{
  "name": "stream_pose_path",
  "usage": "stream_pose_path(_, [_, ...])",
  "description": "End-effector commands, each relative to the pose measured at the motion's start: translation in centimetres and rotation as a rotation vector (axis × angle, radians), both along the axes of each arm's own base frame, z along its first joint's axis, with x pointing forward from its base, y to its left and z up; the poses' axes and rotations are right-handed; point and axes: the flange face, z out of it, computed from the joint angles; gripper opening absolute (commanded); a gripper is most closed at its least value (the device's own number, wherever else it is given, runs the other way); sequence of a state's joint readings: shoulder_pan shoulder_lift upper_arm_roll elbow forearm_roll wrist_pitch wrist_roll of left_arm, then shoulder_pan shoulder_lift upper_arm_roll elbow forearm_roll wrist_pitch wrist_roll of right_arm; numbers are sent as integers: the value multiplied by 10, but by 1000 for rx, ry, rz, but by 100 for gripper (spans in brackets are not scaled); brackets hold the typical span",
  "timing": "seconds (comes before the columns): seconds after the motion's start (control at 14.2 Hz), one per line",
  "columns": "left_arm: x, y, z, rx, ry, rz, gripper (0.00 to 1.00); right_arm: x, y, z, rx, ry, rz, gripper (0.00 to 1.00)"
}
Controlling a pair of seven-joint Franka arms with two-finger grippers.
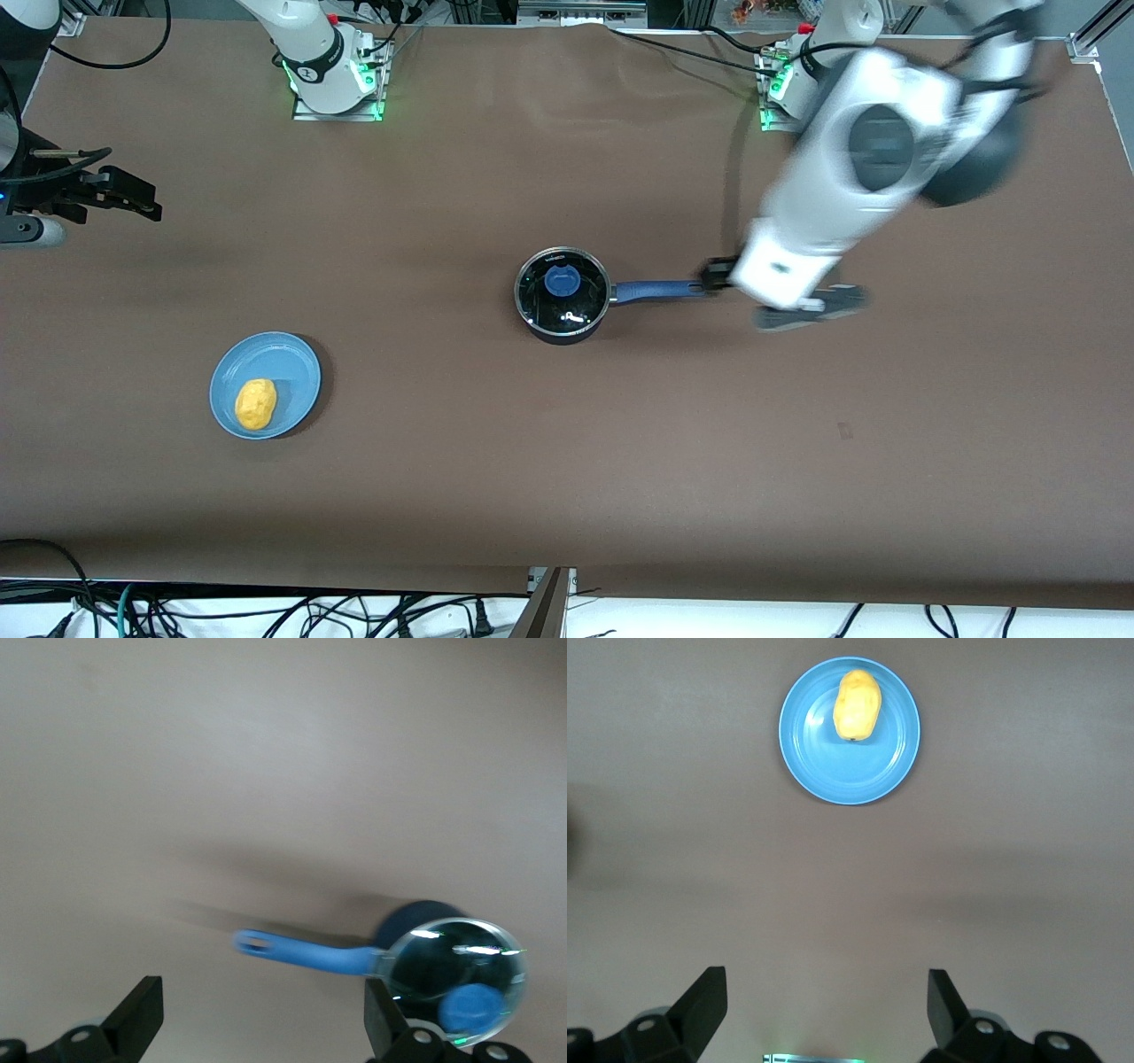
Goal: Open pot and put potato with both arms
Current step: 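Reach the left gripper to the glass lid knob on the black saucepan, then grasp the blue lid knob with the left gripper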
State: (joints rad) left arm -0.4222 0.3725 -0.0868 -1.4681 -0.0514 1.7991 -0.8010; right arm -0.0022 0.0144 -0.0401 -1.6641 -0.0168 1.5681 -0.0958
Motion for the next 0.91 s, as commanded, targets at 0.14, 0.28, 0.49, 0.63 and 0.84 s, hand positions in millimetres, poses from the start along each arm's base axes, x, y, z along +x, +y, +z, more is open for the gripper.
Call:
stream_pose_path(0.14, [0,-110,-62,-21,-29,80,100,-2,-1,6,-8,6,-3,100])
stream_pose_path(0.28, [-7,-139,-91,-38,-49,91,100,-2,-1,6,-8,6,-3,100])
stream_pose_path(0.49, [-25,-168,-123,6,-79,44,100,-2,-1,5,-7,13,-3,100])
stream_pose_path(0.63, [-39,-184,-134,24,-78,47,100,-3,-1,5,-7,16,-3,100])
stream_pose_path(0.84, [-58,-200,-145,47,-77,41,100,-3,-1,6,-7,14,-3,100])
